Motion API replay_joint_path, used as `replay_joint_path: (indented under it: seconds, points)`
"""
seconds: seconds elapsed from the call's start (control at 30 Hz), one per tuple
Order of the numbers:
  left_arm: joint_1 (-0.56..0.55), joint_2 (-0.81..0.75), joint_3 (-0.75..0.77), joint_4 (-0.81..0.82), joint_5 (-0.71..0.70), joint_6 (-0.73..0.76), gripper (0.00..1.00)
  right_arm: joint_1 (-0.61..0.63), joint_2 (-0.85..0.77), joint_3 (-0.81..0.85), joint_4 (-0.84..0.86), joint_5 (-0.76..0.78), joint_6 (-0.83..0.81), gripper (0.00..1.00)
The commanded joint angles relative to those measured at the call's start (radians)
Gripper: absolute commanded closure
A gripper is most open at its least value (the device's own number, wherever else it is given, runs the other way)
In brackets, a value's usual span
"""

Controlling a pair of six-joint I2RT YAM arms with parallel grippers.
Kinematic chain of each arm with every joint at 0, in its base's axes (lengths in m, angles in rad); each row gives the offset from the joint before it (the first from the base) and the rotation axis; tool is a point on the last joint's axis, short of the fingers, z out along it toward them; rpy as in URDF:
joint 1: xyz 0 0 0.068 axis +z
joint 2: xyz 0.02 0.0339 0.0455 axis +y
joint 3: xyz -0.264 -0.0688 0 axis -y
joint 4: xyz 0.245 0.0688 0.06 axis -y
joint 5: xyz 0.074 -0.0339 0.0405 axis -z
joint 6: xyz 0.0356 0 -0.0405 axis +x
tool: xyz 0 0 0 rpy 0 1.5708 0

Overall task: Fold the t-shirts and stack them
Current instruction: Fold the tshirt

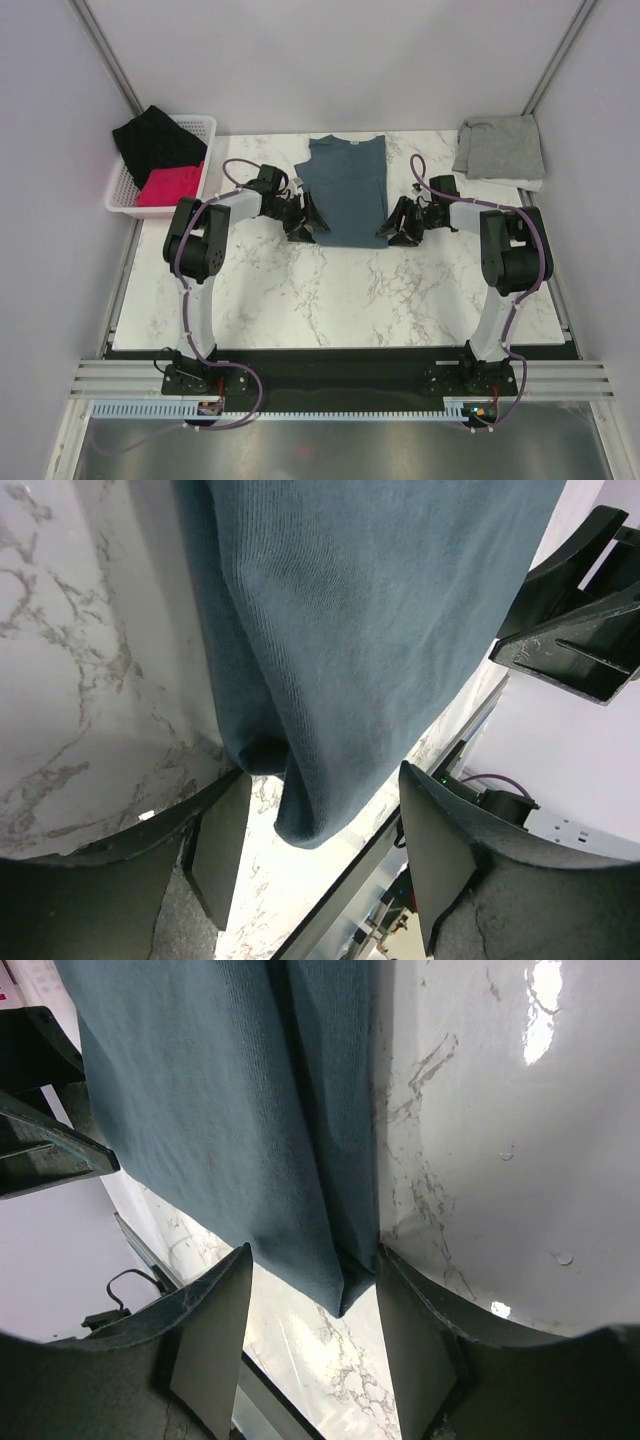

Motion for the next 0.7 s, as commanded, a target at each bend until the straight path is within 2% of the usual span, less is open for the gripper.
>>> replay_joint_path:
  seconds: [0.0,0.23,0.67]
  points:
    - [-0.008,0.018,-0.010,0.006,-0.012,-0.019,0.32,0.013,0.006,-0.016,0.021,0.012,0.006,0.39]
    - [-0.014,0.022,-0.024,0.003,-0.011,-0.013,0.38,0.025,0.020,-0.012,0.036,-0.002,0.023,0.39]
    - [-0.020,0.025,-0.033,0.003,-0.011,-0.013,0.38,0.022,-0.055,-0.076,-0.053,-0.017,0.018,0.39]
